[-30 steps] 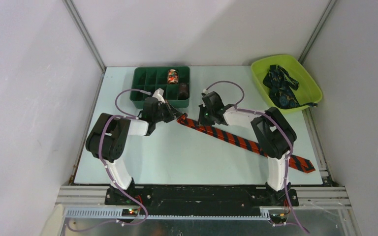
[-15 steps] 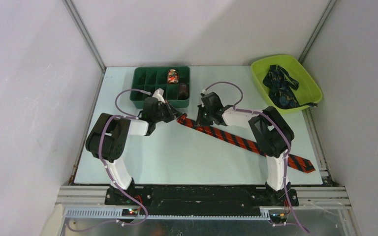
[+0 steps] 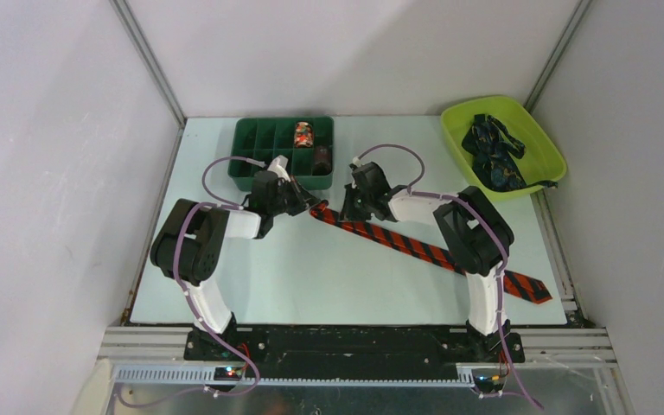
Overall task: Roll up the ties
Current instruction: Roll the tie at the center of the board.
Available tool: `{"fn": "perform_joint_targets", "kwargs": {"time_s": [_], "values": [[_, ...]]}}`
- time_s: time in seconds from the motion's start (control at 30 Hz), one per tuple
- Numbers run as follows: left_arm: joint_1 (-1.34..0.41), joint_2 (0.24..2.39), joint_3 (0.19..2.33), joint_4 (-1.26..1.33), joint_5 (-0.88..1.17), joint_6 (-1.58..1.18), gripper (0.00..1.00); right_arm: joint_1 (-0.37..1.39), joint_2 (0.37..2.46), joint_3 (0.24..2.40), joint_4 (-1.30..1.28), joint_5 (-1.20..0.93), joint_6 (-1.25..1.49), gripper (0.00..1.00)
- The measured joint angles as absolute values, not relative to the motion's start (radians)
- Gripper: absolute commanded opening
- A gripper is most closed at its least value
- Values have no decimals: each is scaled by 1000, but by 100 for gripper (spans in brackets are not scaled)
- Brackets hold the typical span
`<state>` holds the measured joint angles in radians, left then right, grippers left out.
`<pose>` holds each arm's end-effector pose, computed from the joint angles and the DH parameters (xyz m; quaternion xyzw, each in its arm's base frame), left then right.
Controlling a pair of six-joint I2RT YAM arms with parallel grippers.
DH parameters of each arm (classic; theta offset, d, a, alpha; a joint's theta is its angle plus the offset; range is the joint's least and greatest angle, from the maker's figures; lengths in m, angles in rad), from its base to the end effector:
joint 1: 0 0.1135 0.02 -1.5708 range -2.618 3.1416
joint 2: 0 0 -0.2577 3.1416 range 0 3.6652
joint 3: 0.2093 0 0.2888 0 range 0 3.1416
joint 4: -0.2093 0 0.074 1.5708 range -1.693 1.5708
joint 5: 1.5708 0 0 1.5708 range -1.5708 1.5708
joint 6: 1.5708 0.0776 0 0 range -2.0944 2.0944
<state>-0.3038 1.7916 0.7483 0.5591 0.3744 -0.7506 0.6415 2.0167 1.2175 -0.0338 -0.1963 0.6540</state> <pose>0.3731 -0.1467 0.0830 -0.0925 0.8415 -0.3932 0.3588 0.3692 0.2946 0.0743 -0.0295 0.9284 0.2894 0.2310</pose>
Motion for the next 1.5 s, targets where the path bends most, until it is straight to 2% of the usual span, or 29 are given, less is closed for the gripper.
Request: {"fn": "perform_joint_targets", "kwargs": {"time_s": [0.33, 0.53, 0.73, 1.1, 1.5], "values": [[-304, 1792, 748, 559, 374, -750, 0, 643, 2028, 1230, -27, -206, 656, 0], [-304, 1792, 748, 559, 374, -741, 0, 645, 2006, 1229, -28, -207, 654, 9], [-304, 1792, 742, 559, 374, -732, 0, 645, 1933, 1221, -5, -207, 654, 13], [-342, 1793, 741, 549, 370, -725, 0, 637, 1874, 1215, 47, -244, 663, 5], [-369, 1813, 741, 533, 359, -725, 0, 633, 1940, 1214, 66, -300, 691, 1]]}}
